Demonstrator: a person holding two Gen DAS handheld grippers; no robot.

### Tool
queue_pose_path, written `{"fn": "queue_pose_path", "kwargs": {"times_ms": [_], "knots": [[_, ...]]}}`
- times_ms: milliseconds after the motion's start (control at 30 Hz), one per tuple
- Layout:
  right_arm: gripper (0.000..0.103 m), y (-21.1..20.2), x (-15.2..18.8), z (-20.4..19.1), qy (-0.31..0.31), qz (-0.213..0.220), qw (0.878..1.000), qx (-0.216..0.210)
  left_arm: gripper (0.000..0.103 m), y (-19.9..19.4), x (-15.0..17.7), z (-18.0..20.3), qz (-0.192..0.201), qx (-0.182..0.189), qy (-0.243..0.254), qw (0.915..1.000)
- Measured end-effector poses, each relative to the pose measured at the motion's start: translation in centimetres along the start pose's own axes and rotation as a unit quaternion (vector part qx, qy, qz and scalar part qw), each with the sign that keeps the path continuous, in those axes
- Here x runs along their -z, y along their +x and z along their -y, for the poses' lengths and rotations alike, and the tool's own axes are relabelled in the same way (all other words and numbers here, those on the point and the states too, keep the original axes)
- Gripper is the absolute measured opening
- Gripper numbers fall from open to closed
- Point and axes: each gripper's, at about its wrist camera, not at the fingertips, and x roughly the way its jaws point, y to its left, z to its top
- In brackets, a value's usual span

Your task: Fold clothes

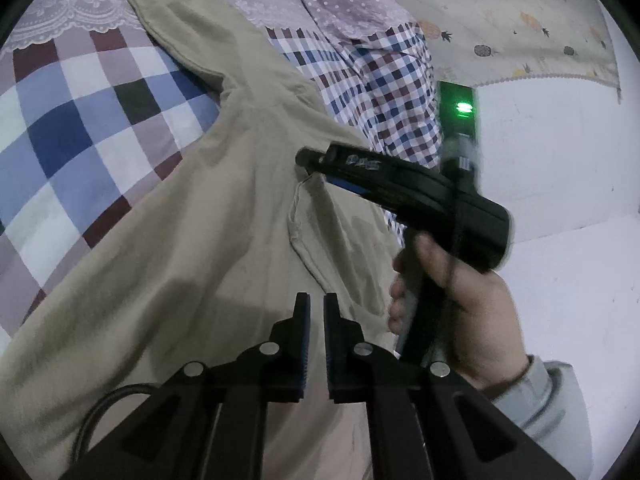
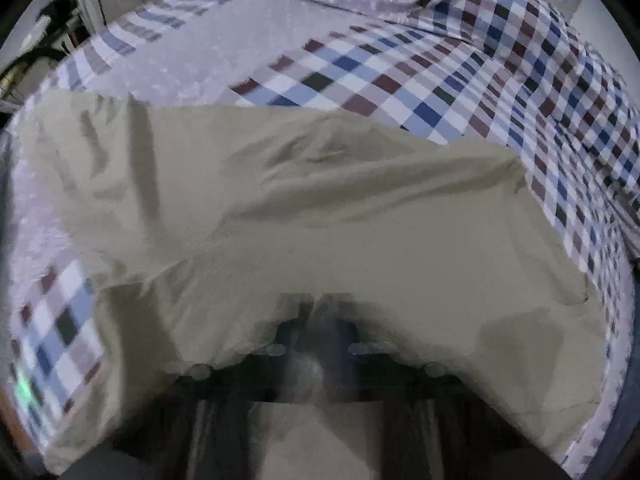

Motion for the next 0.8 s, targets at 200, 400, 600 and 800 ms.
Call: {"fn": "queue_pose_path", "kwargs": {"times_ms": [200,400,600,800], "knots": [[0.027,-4.2,-0.9,1.2,0.033,0.076,0.996,-0.034,0.004,-0.2,-0.3,0.0,0.005,0.0,-0.002,1.0],[0.047,-5.4,2.4,0.0,0.004,0.07,0.997,-0.03,0.004,-0.5,-0.6,-0.2,0.018,-0.003,-0.014,0.9997],[0.036,-1.7,4.9,-3.0,-0.025,0.065,0.997,-0.024,0.004,-0.8,-1.0,-0.5,0.029,-0.009,-0.018,0.9994],[0.007,-4.4,5.1,-4.3,-0.025,0.112,0.993,-0.004,0.004,-0.9,-1.5,-1.0,0.038,-0.013,-0.024,0.9989]]}}
